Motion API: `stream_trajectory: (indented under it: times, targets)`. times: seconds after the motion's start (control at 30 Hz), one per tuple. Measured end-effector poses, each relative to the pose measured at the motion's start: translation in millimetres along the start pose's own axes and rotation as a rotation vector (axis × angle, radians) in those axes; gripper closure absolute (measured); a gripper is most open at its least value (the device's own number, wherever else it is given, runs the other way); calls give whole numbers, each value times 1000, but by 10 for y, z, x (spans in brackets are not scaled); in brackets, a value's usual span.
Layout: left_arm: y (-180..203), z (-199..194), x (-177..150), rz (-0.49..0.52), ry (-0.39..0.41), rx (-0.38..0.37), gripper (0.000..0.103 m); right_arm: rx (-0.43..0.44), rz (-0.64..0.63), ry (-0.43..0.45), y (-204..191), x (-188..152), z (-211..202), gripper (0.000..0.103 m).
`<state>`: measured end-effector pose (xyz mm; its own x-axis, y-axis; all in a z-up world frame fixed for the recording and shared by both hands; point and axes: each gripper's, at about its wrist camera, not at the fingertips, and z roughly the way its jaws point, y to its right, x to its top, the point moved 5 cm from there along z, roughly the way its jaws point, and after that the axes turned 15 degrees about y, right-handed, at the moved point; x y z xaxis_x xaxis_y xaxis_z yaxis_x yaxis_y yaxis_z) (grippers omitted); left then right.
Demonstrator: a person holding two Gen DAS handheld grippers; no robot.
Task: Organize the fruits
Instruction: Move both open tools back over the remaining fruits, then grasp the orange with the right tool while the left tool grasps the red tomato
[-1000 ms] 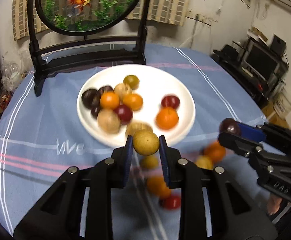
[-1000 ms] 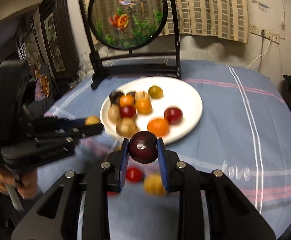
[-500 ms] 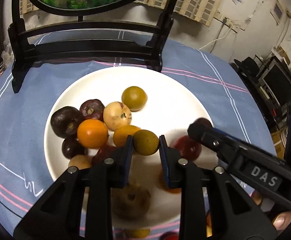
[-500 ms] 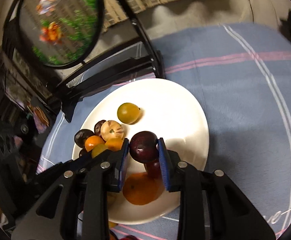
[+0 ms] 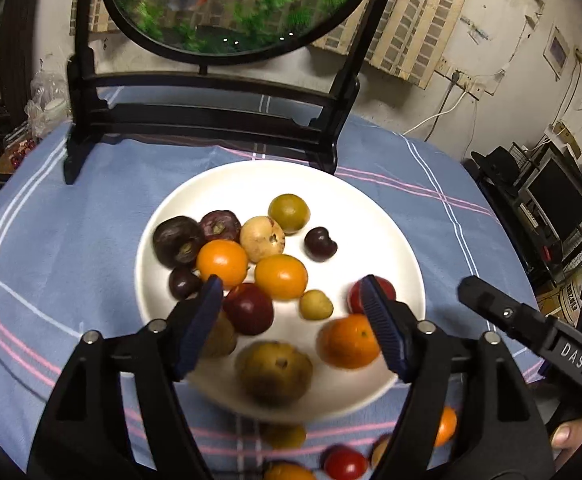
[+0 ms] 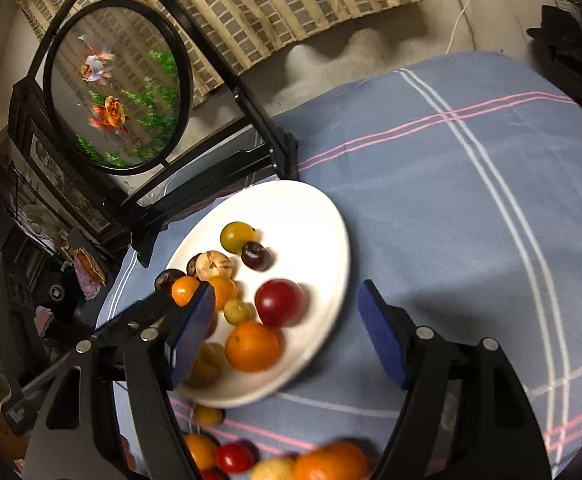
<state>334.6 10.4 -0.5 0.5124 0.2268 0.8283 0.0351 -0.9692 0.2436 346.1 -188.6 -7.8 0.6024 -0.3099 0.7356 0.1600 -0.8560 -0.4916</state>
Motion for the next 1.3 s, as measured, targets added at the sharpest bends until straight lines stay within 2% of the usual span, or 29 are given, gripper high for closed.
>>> stream_trajectory:
  times: [0.1,0.2,0.4,0.67,0.93,1.1,1.13,1.2,1.23,1.27,1.3]
  targets:
    - [3,-209,-70,28,6,5,21,-24,-36,17,45,-49,-222,29]
    - [2,-404,-170,52,24,22,19,-84,-129,34,32,-157,-445,29]
    - [46,-689,-481,140,22,66,19,-138,-275,29,-32,-480,-765,29]
    - [109,-894,-966,233,-15,61,18,-137,-265,-4,57,-911,-902,29]
    - [98,-864,-1274,236,-70,63,18,-132,-192,-40,221,-984,-870,29]
    - [116,-777,-1410,254,-119,62,19,-117,-196,-31,171,-968,-905,29]
    - [126,-765,-1435,263,-124,62,20,-115,-205,-29,146,-975,-911,29]
    - [149,-740,-1481,297,-123,68,38,-109,-218,-32,112,-987,-910,29]
    - [165,-735,-1498,316,-118,66,40,-107,-223,-33,102,-990,-909,29]
    - [188,-745,-1498,325,-109,55,52,-106,-227,-34,92,-996,-907,29]
    - [218,-749,-1506,327,-116,31,70,-108,-231,-35,89,-1001,-904,29]
